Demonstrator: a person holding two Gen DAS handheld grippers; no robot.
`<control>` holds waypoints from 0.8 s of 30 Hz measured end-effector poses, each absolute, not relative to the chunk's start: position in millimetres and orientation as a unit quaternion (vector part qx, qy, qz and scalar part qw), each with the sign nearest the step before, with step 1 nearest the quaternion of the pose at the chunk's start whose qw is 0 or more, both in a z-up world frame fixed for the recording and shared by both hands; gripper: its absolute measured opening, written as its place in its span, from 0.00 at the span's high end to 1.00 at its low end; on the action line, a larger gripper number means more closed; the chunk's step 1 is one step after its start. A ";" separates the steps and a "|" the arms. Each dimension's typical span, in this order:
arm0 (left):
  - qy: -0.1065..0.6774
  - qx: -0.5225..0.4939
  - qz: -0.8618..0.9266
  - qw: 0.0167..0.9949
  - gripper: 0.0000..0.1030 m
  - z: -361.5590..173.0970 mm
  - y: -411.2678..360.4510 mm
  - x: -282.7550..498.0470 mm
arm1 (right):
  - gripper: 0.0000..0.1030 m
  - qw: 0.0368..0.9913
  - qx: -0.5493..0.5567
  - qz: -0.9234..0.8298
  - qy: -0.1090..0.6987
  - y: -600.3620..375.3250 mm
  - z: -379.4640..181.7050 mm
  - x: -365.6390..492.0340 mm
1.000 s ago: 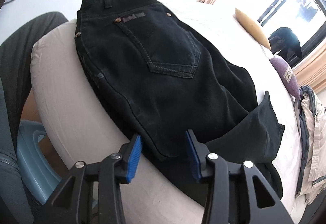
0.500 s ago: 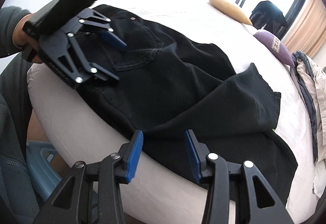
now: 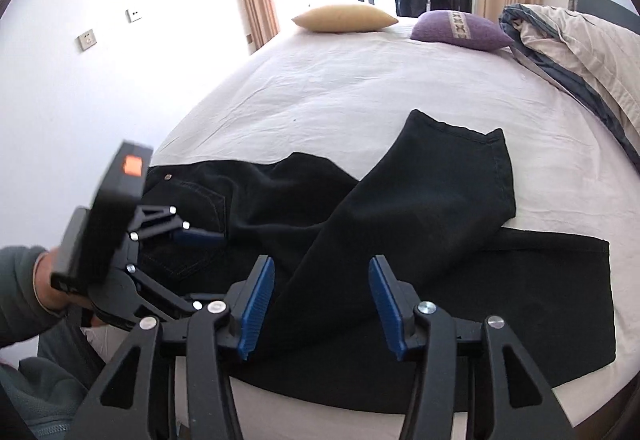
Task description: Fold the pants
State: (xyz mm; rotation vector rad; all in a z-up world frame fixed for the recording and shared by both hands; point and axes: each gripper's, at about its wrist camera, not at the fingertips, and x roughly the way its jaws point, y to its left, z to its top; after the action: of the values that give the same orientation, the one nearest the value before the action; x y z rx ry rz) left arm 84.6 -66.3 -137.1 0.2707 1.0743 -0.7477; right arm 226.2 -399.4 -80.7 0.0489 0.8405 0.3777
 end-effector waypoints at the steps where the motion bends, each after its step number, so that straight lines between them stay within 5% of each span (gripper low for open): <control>1: 0.492 0.128 -0.349 0.787 0.31 -135.8 -61.9 80.2 | 0.44 0.898 0.025 0.173 0.405 -406.9 -78.1 231.4; 8: 0.476 0.065 -0.351 0.804 0.31 -95.6 -44.6 90.1 | 0.40 0.899 0.070 0.125 0.414 -448.8 -68.0 303.5; 14: 0.501 0.083 -0.334 0.794 0.36 -125.3 -60.5 113.2 | 0.39 0.880 0.141 0.095 0.443 -460.3 -73.9 398.1; 24: 0.483 0.079 -0.334 0.806 0.36 -132.9 -47.6 108.8 | 0.38 0.850 0.069 0.037 0.520 -416.8 -128.6 511.4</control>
State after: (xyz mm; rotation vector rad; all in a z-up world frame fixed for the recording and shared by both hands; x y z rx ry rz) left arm 108.8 -47.6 -132.9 0.1682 1.0347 -0.7140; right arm 511.4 -416.8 -128.6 0.1450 1.0957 0.0783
